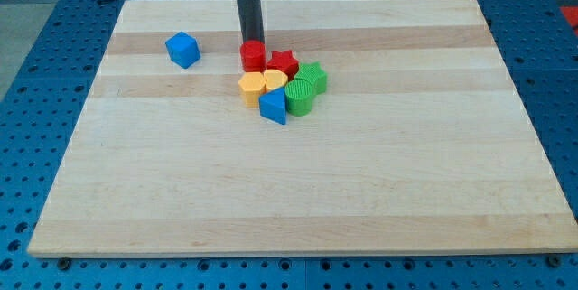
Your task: Slide the red circle to the top of yellow hexagon
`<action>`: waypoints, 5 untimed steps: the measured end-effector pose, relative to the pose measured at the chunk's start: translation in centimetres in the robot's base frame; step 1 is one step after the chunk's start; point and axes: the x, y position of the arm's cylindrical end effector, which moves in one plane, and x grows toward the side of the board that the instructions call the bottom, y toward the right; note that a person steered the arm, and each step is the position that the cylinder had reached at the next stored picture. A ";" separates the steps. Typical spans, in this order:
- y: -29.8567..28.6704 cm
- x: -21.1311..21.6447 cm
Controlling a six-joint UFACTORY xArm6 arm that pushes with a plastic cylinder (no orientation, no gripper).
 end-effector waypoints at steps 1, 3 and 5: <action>-0.1 0.8; -0.4 2.5; -2.4 -2.4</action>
